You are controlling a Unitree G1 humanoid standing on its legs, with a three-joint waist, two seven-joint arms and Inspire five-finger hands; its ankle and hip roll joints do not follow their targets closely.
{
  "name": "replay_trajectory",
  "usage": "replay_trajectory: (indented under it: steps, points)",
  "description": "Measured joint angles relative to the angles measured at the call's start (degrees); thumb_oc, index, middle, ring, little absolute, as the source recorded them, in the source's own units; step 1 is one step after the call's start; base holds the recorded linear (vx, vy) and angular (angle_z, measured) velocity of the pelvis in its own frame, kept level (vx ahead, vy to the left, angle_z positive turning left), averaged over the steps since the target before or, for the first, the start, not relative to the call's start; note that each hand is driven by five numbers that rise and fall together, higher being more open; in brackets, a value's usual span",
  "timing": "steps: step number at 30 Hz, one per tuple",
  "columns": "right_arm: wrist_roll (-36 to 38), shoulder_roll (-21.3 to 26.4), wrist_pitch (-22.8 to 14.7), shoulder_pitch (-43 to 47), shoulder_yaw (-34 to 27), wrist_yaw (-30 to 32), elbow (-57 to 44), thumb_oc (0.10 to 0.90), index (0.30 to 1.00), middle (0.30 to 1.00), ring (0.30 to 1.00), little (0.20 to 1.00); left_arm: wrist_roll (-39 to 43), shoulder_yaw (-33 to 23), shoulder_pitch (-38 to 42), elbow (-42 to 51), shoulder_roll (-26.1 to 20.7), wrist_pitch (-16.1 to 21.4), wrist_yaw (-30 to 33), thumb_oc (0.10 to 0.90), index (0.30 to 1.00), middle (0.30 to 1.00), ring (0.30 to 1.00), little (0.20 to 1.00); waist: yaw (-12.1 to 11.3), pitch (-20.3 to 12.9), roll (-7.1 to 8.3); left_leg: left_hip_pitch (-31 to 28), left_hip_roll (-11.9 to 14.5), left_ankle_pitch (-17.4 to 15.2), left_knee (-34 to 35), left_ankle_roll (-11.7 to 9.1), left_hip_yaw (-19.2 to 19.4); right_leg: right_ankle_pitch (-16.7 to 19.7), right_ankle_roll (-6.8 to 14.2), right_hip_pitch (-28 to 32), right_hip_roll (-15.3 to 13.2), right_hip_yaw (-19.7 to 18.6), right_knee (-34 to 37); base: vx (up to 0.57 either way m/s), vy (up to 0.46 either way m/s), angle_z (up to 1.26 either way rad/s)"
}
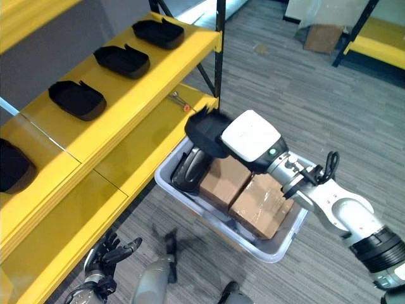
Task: Move parts from the plastic box to the shelf.
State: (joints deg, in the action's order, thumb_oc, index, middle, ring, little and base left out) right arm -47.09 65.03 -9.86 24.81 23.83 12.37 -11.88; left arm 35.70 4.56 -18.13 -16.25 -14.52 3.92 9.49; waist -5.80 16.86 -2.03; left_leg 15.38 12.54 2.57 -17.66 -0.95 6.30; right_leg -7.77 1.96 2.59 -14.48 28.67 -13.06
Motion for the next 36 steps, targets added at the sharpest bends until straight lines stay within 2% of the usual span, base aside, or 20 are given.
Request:
replay_trajectory:
  steps: [1, 2, 3, 4, 5, 6, 7, 8, 10, 13, 16, 17, 21, 23, 25, 31, 36]
  points:
    - [0.0, 1.18, 0.44, -0.29, 0.07, 0.49, -0.09, 0.4, 0.3, 0.3, 0.3, 0.3, 0.0, 0.58, 0.78, 0.13, 0.59, -0.01, -0.19, 0.9, 1.0, 1.0, 1.0, 1.0, 1.22, -0.4, -1.52, -1.77, -1.09, 8.42, 2.42, 3.88, -2.57, -0.47, 0.86, -0.48, -0.69, -0.31, -3.85, -0.04, 0.104, 1.08]
    - [0.03, 1.02, 1.69, -1.24, -0.19, 0.5, 0.18, 0.4, 0.3, 0.3, 0.3, 0.3, 0.01, 1.11, 2.81, 0.62, 0.72, -0.1, -0.17, 0.9, 1.0, 1.0, 1.0, 1.0, 3.71, -0.45, -2.11, -2.54, -1.96, 9.9, 5.1, 2.96, -3.02, -0.07, 0.54, -3.85, -2.96, -0.62, -11.92, -0.02, 0.181, 1.58]
    - [0.04, 1.09, 1.62, -1.69, -0.73, 0.55, 0.45, 0.4, 0.3, 0.3, 0.3, 0.3, 0.01, 1.2, 4.45, 1.82, 0.98, 0.19, -0.36, 0.9, 1.0, 1.0, 1.0, 1.0, 5.17, -2.61, -3.77, -2.82, -1.53, 13.27, 14.05, 2.58, -4.47, -3.54, 1.86, -8.82, -0.63, -1.14, -13.89, 0.07, 0.166, 2.02]
    - [0.01, 1.72, 0.9, -1.3, -2.55, 0.54, -0.78, 0.4, 0.3, 0.3, 0.3, 0.3, -0.02, 0.44, 5.52, 5.89, 0.43, 1.26, -0.44, 0.9, 1.0, 1.0, 1.0, 1.0, 5.79, -3.95, -3.66, -4.32, -1.79, 10.64, 21.78, 4.84, 0.56, 2.74, 0.33, -10.35, 3.04, -1.32, -1.03, 0.09, 0.294, 1.87]
    - [0.04, -0.19, 0.95, -2.62, -4.39, 0.65, -0.41, 0.4, 0.3, 0.3, 0.3, 0.3, 0.04, 0.57, 7.5, 4.75, 1.37, 0.98, -0.7, 0.9, 1.0, 1.0, 1.0, 1.0, 5.47, -3.83, -4.35, -4.37, -1.18, 11.03, 22.27, 0.69, 0.94, 3.8, 1.44, -9.03, 2.0, 0.76, -1.72, 0.06, 0.227, 1.06]
    - [0.05, -1.41, 1.37, -2.94, -4.35, 0.57, -0.5, 0.4, 0.3, 0.3, 0.3, 0.3, 0.01, 0.71, 7.59, 4.67, 1.35, 0.89, -0.68, 0.9, 1.0, 1.0, 1.0, 1.0, 3.3, -3.96, -2.88, -5.2, -1.89, 9.55, 20.9, 0.88, 3.25, 3.75, 1.66, -9.2, 0.19, -0.46, -1.93, 0.04, 0.217, 0.34]
    - [0.02, -1.51, 0.66, -3.08, -4.35, 0.53, -1.18, 0.4, 0.3, 0.3, 0.3, 0.3, -0.03, 0.85, 6.66, 4.71, 1.31, 0.92, -1.01, 0.9, 1.0, 1.0, 1.0, 1.0, 2.45, -4.01, -2.44, -6.11, -2.42, 8.51, 19.53, -0.8, 3.47, 3.88, 2.35, -8.88, -1.16, -1.12, -1.82, 0.01, 0.143, -0.04]
    - [0.05, -1.91, 0.06, -3.1, -4.36, 0.61, -1.5, 0.4, 0.3, 0.3, 0.3, 0.3, -0.03, 0.78, 5.01, 4.5, 1.18, 0.9, -0.96, 0.9, 1.0, 1.0, 1.0, 1.0, 2.86, -4.05, -2.21, -6.98, -3.89, 8.34, 20.11, -2.7, 3.29, 3.78, 3.06, -8.18, -2.54, -1.0, -2.17, 0.01, 0.133, 0.15]
    - [0.04, -3.05, -0.21, -4.24, -4.35, 0.61, -1.53, 0.4, 0.3, 0.3, 0.3, 0.3, -0.02, 0.07, 2.65, 3.67, 0.57, 0.75, -0.87, 0.9, 1.0, 1.0, 1.0, 1.0, 2.62, -5.07, -0.63, -7.5, -6.0, 7.94, 20.91, -2.1, 3.59, 5.24, 4.07, -7.43, -4.15, -0.94, -0.17, 0.0, 0.032, 0.16]
    - [0.03, -3.69, -0.54, -4.49, -4.39, 0.58, -1.8, 0.4, 0.3, 0.3, 0.3, 0.3, -0.02, -0.69, -0.39, 3.47, -2.35, 0.08, -0.16, 0.9, 1.0, 1.0, 1.0, 1.0, 2.1, -5.88, 0.97, -7.57, -7.13, 7.85, 21.95, -1.86, 3.55, 5.49, 4.47, -6.05, -4.34, -0.24, 3.43, 0.0, 0.0, 0.08]
    - [0.03, -3.91, -0.57, -4.46, -4.41, 0.58, -1.99, 0.4, 0.3, 0.3, 0.3, 0.3, -0.03, -2.34, -1.57, 3.45, -3.07, 0.05, 0.12, 0.9, 1.0, 1.0, 1.0, 1.0, 1.65, -6.06, 1.28, -7.58, -7.31, 7.88, 21.98, -1.82, 3.52, 6.24, 5.11, -5.14, -4.19, 0.25, 4.96, 0.0, 0.105, 0.04]
    - [0.03, -3.95, -0.51, -4.47, -4.41, 0.58, -1.99, 0.4, 0.3, 0.3, 0.3, 0.3, -0.03, -2.57, -1.57, 3.45, -3.03, 0.05, 0.1, 0.9, 1.0, 1.0, 1.0, 1.0, 1.24, -6.14, 1.4, -7.68, -7.59, 8.07, 22.07, -1.56, 3.46, 8.22, 5.71, -4.56, -4.43, 0.37, 5.44, -0.04, 0.243, 0.05]
    - [-0.21, -6.98, 0.46, -4.73, -4.41, 0.28, -1.84, 0.4, 0.3, 0.3, 0.3, 0.3, -0.07, -2.49, -1.8, 3.02, -0.18, 0.0, -0.13, 0.9, 1.0, 1.0, 1.0, 1.0, 1.24, -6.3, 1.41, -9.0, -8.5, 8.02, 21.81, -1.1, 2.15, 9.23, 7.31, -2.79, -4.64, 1.46, 5.82, -0.07, 0.165, 0.02]
    - [-0.3, -7.12, 0.14, -4.78, -4.37, 0.06, -1.49, 0.4, 0.3, 0.3, 0.3, 0.3, -0.1, -2.07, -2.04, 3.02, 0.42, -0.09, -0.65, 0.9, 1.0, 1.0, 1.0, 1.0, 1.18, -6.58, 2.17, -9.58, -8.64, 7.89, 22.03, -0.53, 2.76, 8.78, 7.47, -2.9, -5.37, 1.01, 5.66, 0.01, 0.012, -0.05]
    - [-1.25, -7.29, 0.18, -4.82, -4.38, -0.09, -0.64, 0.4, 0.3, 0.3, 0.3, 0.3, -0.09, -2.83, -2.33, 2.69, -0.13, -0.1, -0.92, 0.9, 1.0, 1.0, 1.0, 1.0, 1.09, -7.39, 3.86, -9.9, -8.88, 7.74, 22.08, -0.35, 3.67, 8.99, 7.73, -2.96, -5.42, 0.12, 6.41, 0.04, -0.001, -0.17]
    - [-1.28, -7.2, 0.75, -5.59, -4.41, -0.11, 3.65, 0.4, 0.3, 0.3, 0.3, 0.3, -0.12, -3.0, -2.99, 2.7, -0.15, -0.09, -0.98, 0.9, 1.0, 1.0, 1.0, 1.0, 1.38, -7.41, 4.04, -11.47, -8.49, 7.19, 22.12, -0.66, 4.55, 9.15, 8.1, -1.91, -5.09, -0.8, 7.04, 0.02, -0.021, -0.1]
    - [-1.28, -7.14, 1.74, -10.67, -8.85, -0.09, 6.31, 0.4, 0.3, 0.3, 0.3, 0.3, -0.14, -2.98, -3.72, 2.7, -0.16, -0.11, -1.01, 0.9, 1.0, 1.0, 1.0, 1.0, 2.73, -7.43, 3.93, -11.5, -7.98, 6.67, 22.14, -0.9, 5.14, 8.97, 7.82, -2.18, -4.67, -1.3, 7.35, 0.03, -0.051, -0.07]
